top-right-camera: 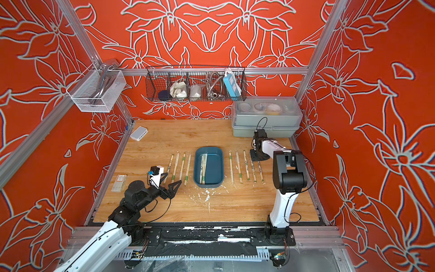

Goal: Take the paired disposable chopsticks out of the storage box
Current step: Place the paired disposable chopsticks at the center of the board.

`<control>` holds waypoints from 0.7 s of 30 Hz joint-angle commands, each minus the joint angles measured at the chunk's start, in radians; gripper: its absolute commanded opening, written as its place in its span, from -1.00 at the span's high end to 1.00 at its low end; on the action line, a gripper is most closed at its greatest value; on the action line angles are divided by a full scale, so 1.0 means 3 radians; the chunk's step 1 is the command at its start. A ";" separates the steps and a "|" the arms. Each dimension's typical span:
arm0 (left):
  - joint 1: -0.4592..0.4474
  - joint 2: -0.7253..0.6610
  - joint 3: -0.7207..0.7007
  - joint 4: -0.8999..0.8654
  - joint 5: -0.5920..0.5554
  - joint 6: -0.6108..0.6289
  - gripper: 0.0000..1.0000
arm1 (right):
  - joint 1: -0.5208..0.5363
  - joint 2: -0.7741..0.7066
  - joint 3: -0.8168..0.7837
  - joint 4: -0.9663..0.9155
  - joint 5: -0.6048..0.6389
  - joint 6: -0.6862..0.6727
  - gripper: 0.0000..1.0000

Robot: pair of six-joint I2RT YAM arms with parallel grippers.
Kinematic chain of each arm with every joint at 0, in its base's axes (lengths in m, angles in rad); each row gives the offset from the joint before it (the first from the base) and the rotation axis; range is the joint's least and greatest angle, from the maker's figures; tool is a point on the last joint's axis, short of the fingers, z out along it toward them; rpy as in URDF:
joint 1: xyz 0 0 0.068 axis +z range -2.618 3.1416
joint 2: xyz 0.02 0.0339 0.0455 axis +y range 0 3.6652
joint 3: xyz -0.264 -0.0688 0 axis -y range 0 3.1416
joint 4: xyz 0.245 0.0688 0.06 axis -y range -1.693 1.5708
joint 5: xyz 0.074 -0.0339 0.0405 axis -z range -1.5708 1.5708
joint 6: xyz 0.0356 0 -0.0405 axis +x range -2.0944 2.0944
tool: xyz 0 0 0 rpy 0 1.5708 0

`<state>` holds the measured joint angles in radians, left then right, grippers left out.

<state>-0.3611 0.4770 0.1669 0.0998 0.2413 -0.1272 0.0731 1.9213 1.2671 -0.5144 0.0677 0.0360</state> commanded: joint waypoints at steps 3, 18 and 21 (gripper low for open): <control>-0.0011 -0.0020 -0.0027 0.0107 -0.0007 0.0023 -1.00 | -0.0027 0.0110 0.0102 -0.0034 0.0124 0.0010 0.81; -0.0010 -0.0099 -0.0008 -0.0001 -0.0194 -0.0069 -1.00 | -0.0027 -0.0508 0.0126 -0.0237 -0.0144 0.0168 0.20; -0.0013 -0.0006 0.0197 -0.0272 -0.0478 -0.0284 -0.99 | -0.0019 -0.0791 0.0098 -0.0330 -0.0272 0.0284 0.05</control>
<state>-0.3611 0.4622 0.1741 0.0746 0.1745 -0.1577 0.0711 1.7702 1.2804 -0.5617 0.0319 0.0807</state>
